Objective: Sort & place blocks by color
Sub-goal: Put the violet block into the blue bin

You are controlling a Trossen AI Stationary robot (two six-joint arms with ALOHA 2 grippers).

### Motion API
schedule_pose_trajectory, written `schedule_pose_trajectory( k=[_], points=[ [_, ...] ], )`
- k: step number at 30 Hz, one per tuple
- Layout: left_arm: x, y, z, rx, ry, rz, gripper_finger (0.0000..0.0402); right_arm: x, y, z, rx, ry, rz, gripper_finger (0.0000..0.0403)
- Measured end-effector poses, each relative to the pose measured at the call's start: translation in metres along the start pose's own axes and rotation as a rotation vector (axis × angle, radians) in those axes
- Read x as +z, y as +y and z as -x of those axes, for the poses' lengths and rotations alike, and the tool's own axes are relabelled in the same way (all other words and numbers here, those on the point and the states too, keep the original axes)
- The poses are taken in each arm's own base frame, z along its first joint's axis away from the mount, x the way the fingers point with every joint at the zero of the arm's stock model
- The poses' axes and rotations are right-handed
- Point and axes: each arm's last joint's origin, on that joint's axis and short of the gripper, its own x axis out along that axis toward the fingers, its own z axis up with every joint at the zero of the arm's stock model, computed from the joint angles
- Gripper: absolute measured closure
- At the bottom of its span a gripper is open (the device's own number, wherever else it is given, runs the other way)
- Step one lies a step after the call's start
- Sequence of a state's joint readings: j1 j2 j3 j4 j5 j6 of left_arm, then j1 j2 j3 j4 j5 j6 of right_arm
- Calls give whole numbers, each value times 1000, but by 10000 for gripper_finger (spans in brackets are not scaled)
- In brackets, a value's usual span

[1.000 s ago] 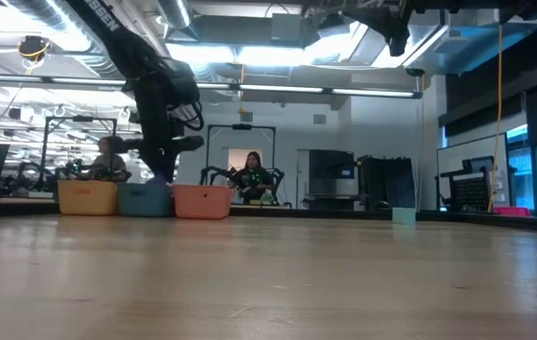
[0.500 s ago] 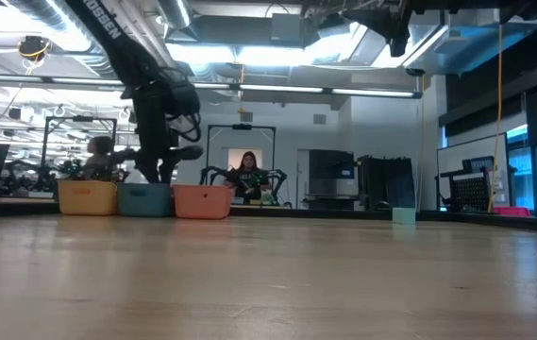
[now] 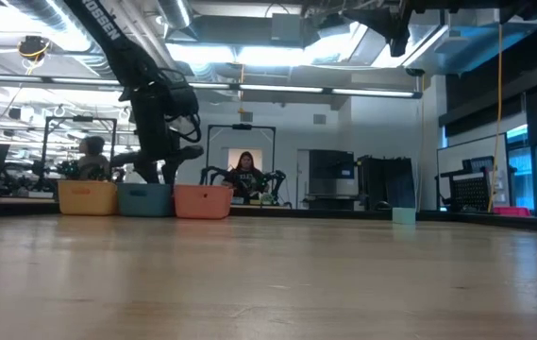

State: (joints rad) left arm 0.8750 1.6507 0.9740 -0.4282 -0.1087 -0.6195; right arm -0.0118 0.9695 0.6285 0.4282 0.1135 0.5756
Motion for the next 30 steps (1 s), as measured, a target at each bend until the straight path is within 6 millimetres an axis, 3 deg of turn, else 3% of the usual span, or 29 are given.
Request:
schedule_pose_trajectory(
  k=[3, 7, 11, 15, 19, 22, 26, 30],
  points=[
    [9, -1, 11, -32, -37, 14, 289, 0, 0, 0, 0, 0, 0, 76],
    [25, -4, 43, -107, -149, -13, 278, 0, 0, 0, 0, 0, 4, 76],
    [34, -6, 91, -265, -305, -123, 277, 0, 0, 0, 0, 1, 5, 76],
    [26, -12, 145, -472, -435, -264, 277, 0, 0, 0, -1, 1, 6, 76],
    [-2, -20, 198, -660, -535, -402, 279, 0, 0, 0, -1, 1, 8, 76],
    [-34, -26, 227, -814, -593, -481, 281, 0, 0, 0, -1, 1, 8, 76],
    [-80, -30, 248, -1060, -645, -554, 282, 0, 0, 0, -1, 1, 8, 76],
    [-122, -31, 252, -1264, -702, -565, 286, 0, 0, 0, 0, 2, 9, 76]
  ],
)
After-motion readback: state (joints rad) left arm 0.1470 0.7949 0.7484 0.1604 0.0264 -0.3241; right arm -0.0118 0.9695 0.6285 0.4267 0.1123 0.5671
